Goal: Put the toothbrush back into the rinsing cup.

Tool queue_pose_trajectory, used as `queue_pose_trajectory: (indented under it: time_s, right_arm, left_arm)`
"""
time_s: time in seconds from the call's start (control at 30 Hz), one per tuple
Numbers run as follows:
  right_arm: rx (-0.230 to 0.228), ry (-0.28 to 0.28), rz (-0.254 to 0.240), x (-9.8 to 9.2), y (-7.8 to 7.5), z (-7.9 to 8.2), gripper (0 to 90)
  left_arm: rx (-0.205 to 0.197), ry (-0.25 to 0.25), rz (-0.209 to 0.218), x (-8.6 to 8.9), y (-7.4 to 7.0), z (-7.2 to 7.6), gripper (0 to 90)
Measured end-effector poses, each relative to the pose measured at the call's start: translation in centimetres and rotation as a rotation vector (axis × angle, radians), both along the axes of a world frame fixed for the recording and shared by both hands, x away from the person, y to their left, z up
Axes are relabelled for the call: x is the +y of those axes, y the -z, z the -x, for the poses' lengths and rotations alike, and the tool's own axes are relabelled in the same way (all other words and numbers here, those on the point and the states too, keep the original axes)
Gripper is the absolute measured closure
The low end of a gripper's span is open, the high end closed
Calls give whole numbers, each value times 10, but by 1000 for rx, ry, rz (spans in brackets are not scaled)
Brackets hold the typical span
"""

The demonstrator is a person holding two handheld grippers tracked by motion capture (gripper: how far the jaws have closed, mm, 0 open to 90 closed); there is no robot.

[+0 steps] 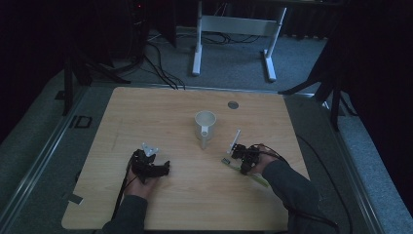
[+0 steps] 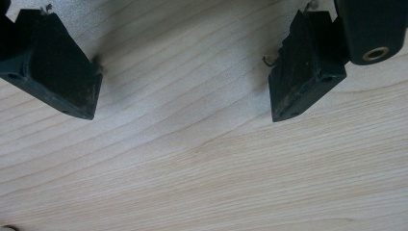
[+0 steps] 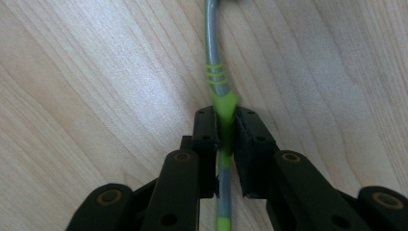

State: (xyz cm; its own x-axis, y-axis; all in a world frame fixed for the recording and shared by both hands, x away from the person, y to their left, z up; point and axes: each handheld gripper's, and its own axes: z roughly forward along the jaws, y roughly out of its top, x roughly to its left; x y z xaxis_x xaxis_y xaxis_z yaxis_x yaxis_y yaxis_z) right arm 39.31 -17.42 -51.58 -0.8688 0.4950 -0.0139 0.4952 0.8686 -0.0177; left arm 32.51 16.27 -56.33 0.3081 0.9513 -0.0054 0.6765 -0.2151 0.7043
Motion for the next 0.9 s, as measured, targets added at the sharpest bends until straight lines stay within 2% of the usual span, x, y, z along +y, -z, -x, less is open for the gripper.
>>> queue_pose_trajectory:
  time_s: [0.47, 0.9]
  right_arm:
    - [-1, 0, 8, 0, 0, -1, 811]
    - [-17, 16, -41, -6, -10, -1, 815]
  left_arm:
    - [1, 0, -1, 0, 0, 0, 119]
    - [0, 0, 0, 0, 0, 0, 119]
